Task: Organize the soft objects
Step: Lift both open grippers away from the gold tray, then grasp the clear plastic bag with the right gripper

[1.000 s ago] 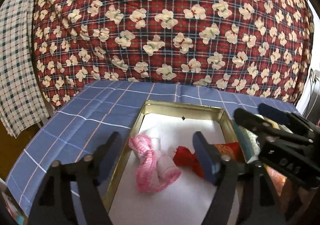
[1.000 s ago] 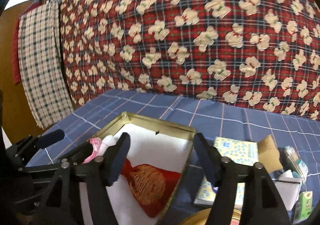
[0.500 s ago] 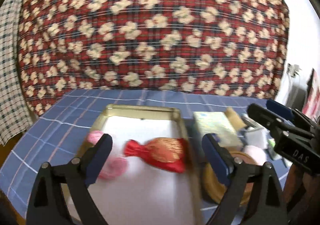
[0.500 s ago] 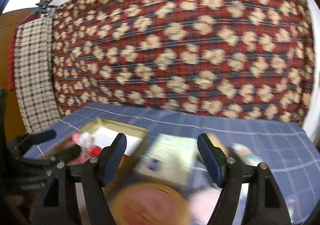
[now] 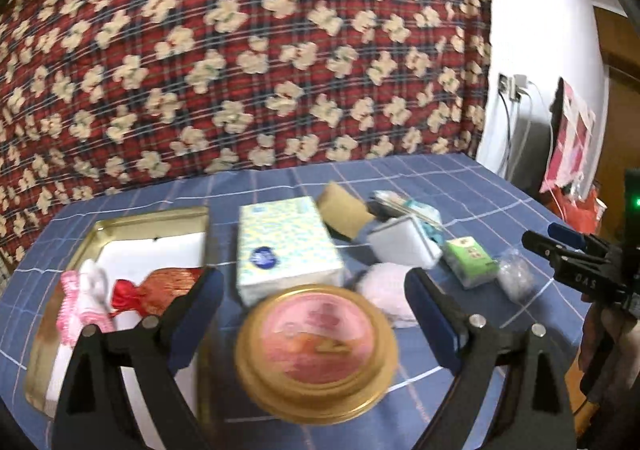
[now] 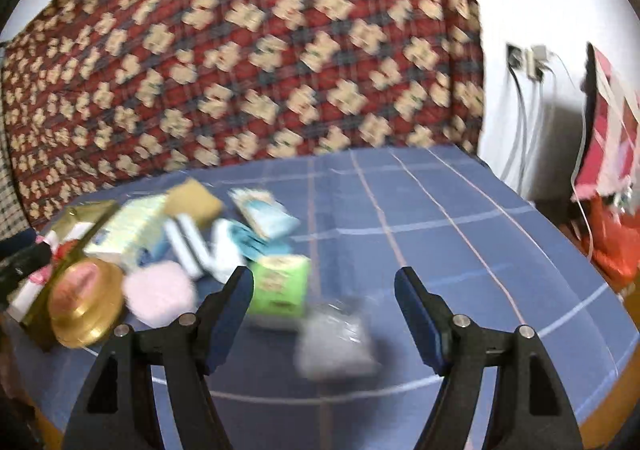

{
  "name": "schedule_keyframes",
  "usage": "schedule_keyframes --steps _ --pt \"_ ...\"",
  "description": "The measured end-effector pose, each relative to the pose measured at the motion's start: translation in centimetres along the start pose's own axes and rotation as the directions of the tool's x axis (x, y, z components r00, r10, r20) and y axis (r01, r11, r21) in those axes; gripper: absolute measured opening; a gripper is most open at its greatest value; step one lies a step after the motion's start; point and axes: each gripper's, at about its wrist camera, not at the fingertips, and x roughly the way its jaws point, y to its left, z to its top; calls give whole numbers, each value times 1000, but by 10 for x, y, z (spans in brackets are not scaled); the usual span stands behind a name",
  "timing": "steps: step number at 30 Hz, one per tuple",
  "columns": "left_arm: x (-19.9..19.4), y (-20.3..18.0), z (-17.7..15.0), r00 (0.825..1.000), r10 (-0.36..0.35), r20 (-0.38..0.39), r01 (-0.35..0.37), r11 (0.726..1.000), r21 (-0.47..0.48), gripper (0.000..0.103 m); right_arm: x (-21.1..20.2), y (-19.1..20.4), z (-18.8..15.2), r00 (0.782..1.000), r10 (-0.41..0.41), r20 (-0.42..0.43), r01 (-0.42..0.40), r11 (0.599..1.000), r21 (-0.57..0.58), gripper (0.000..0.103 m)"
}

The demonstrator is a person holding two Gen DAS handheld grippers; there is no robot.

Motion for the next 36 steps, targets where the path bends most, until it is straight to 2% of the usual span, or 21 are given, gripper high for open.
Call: schedule_keyframes --steps 6,9,16,18,19,21,26,33,36 --pt "14 -27 0 999 -22 -38 24 999 43 93 14 -22 -16 997 -18 -78 19 1000 3 74" --pt "19 -34 -3 998 -33 -56 36 998 56 93 21 -24 -20 994 6 -111 -5 1000 6 65" --pt "29 -50 -6 995 -46 -84 55 993 100 93 41 -18 -25 983 37 -177 -38 999 0 64" --pt "29 -51 -6 995 -48 -83 57 993 100 93 45 -16 -27 979 58 -197 -59 998 -1 50" --pt "29 -52 -5 995 -50 -83 58 993 101 93 47 -16 -27 976 74 -207 -75 997 0 49" --pt "31 -53 -5 995 -55 -88 64 993 103 93 49 -17 -27 967 122 -222 -121 992 17 37" --pt "35 -59 -5 992 -79 -97 90 988 121 90 41 -16 -26 971 150 -185 -148 989 27 20" --pt "44 -73 -2 989 -86 -123 105 981 165 78 24 -12 -7 996 66 -62 -67 998 -16 19" --pt "53 -85 -1 987 -65 -149 96 972 213 71 28 -13 4 997 74 -32 -74 997 3 19"
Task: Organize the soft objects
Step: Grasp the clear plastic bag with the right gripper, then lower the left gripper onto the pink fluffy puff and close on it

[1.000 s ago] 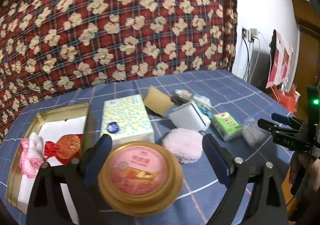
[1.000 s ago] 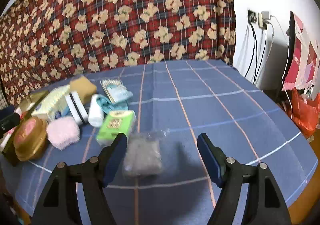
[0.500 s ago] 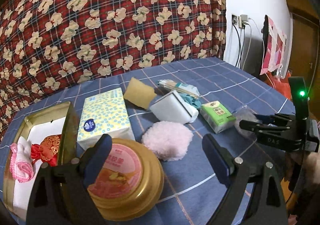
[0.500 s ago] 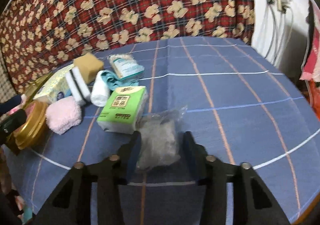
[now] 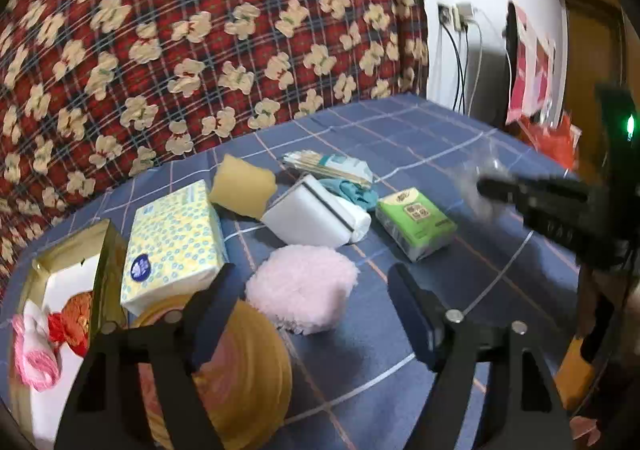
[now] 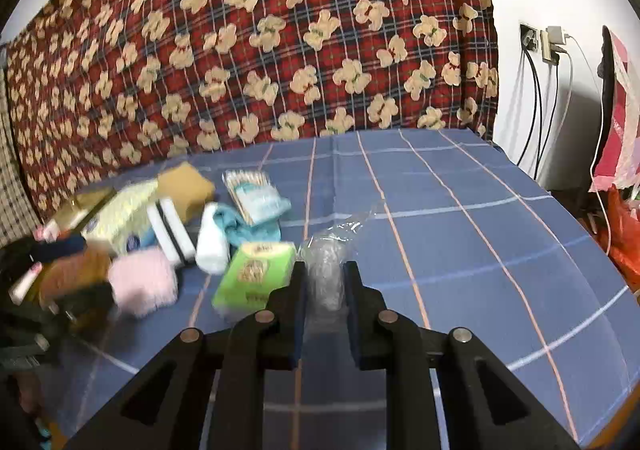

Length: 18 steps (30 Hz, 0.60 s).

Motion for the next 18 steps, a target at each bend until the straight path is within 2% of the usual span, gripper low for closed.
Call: schedule_keyframes --steps 2,5,7,11,14,18 --pt "9 -8 3 999 9 -35 -8 999 36 65 5 3 7 1000 3 15 -3 1000 2 19" --pt "20 -14 7 997 28 -75 -23 998 66 64 11 9 15 999 18 27 -18 1000 7 19" --pt "30 -16 9 993 53 -106 -46 996 71 63 13 15 19 999 -4 36 4 1000 -14 19" --pt "40 -18 9 989 55 -136 -45 996 77 63 19 20 27 999 -7 52 8 1000 -15 19" --pt "51 -24 9 983 52 -175 -33 994 106 57 25 23 28 999 -3 51 4 1000 -17 19" --pt "68 -27 6 971 61 -231 -33 992 125 57 29 27 26 999 7 53 -6 1000 -21 19"
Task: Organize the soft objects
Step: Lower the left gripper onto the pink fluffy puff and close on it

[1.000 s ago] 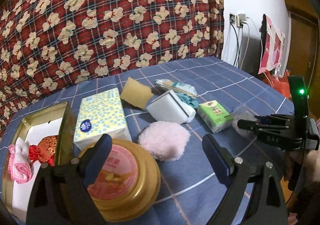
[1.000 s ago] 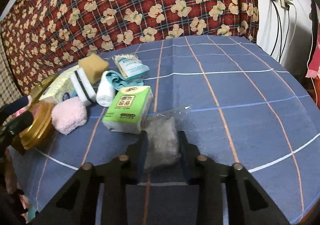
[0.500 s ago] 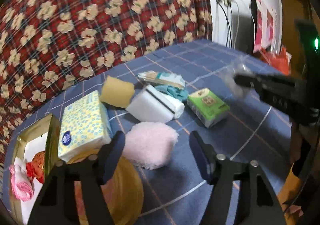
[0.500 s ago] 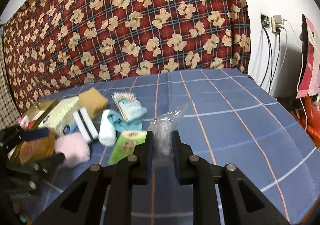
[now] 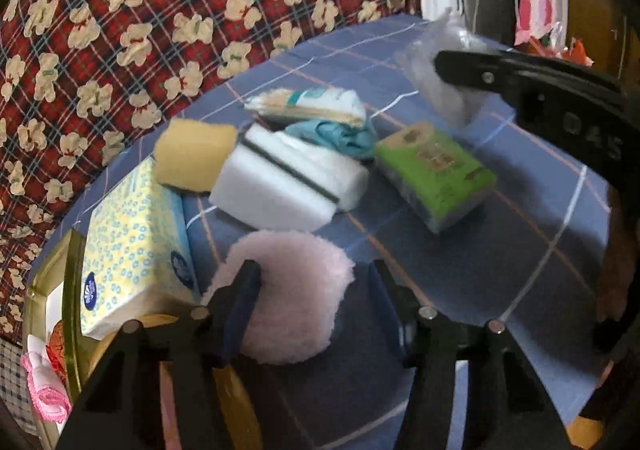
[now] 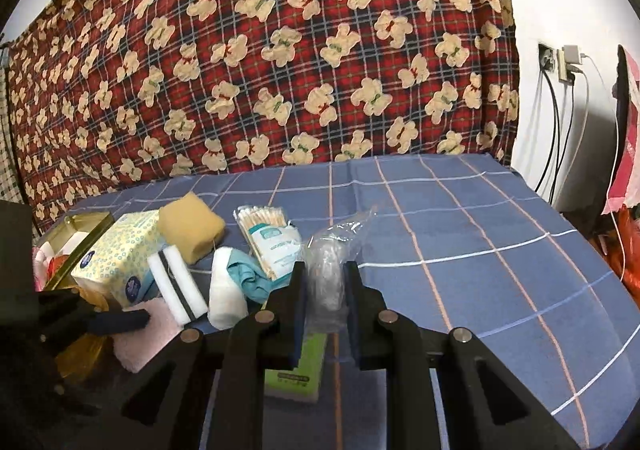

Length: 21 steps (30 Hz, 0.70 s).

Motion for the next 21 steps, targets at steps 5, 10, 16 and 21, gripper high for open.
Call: schedule_keyframes --steps 5,10,16,21 --pt "3 -1 2 1000 -7 -1 7 1000 -6 45 -1 2 0 1000 2 1 -2 1000 -8 19" --pt "2 -2 0 1000 -15 28 16 999 -35 21 -1 0 0 1000 3 10 -3 1000 -4 19" --pt "-4 5 -3 992 -72 102 83 991 -108 15 4 -5 1 1000 15 -20 -14 1000 22 19" --pt "-5 8 -1 985 -95 141 114 985 -129 15 9 -4 0 999 17 -45 -16 1000 18 19"
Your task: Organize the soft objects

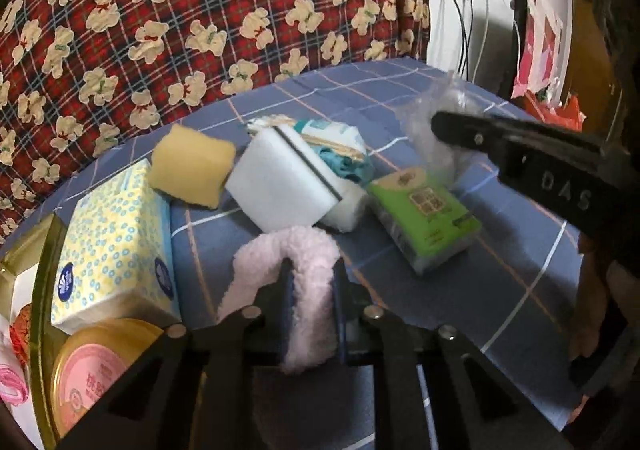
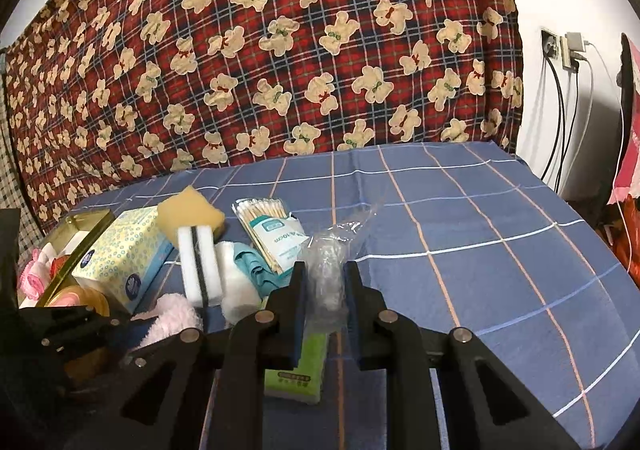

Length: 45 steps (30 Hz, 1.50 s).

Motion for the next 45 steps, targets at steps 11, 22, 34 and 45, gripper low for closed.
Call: schedule_keyframes --steps 11,22,34,45 --pt "-16 12 0 993 -2 118 9 998 -63 14 -3 3 0 1000 -3 15 3 1000 -12 19" --pt "-34 15 -3 977 21 213 -4 997 -82 14 -12 14 -1 997 -13 73 18 998 -58 20" --pt "-44 18 -7 962 41 269 -14 995 -100 14 -21 15 -3 992 -20 124 28 997 -65 20" --pt "-53 25 -12 946 68 318 -24 990 -142 14 -31 17 -5 984 -15 176 28 997 -72 20"
